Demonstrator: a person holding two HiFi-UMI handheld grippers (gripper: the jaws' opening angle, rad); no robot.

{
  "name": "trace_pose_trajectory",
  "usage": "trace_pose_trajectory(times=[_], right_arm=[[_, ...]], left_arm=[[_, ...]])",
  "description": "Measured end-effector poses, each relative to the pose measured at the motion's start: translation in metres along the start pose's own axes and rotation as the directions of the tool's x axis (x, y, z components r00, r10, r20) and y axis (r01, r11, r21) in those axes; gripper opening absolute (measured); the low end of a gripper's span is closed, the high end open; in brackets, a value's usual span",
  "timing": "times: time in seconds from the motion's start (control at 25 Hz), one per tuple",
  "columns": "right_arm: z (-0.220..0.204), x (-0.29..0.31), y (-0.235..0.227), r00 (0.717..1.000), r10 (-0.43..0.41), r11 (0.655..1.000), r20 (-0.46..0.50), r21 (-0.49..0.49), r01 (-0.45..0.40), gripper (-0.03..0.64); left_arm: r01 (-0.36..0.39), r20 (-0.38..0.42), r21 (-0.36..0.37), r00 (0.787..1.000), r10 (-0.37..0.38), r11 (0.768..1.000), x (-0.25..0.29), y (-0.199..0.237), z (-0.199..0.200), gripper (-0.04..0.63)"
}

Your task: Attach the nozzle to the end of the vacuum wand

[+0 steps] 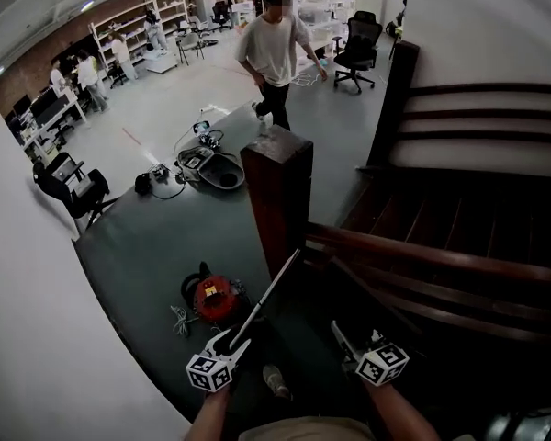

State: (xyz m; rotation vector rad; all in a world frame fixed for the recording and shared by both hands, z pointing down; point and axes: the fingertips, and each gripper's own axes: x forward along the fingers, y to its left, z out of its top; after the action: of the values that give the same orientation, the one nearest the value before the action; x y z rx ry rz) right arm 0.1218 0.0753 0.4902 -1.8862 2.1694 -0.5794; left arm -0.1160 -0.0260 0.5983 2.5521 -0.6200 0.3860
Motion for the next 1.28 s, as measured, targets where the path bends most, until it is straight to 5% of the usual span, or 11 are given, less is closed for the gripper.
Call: trace_pose_trajectory(times=[0.4,0.6,0.96,1.08,1.28], right_arm=[[0.003,0.075,-0.012,0.992,-0.118,0.993,0.043,0.035,0.116,0.181],[0.001,0.092,-0.025,0.986,-0.157,0.987,0.058,0.035,0.155,0.181],[-0.016,0.142,-0.078,0.985,-0.146,0.989,0.091,0.017,0.145,0.181],[-0.011,0.158,-0.1,0.986,-0.155,0.987,0.062,-0.036,0.158,0.181],[-0.025,0.165,-0.138,0.98,-0.187,0.981,0.061,-0.035,0.189,0.181]], left_arm=[[0.155,-0.14,0.078,0.98,-0.143,0.985,0.074,0.065,0.016,0.252],[0.209,-0.204,0.054,0.96,-0.194,0.976,0.125,0.074,0.013,0.252],[0.161,-0.369,0.148,0.924,-0.097,0.976,0.273,0.135,-0.036,0.252],[0.16,-0.43,0.183,0.9,-0.068,0.97,0.325,0.152,-0.064,0.252],[0.21,-0.576,0.272,0.817,-0.016,0.939,0.395,0.175,-0.129,0.252]])
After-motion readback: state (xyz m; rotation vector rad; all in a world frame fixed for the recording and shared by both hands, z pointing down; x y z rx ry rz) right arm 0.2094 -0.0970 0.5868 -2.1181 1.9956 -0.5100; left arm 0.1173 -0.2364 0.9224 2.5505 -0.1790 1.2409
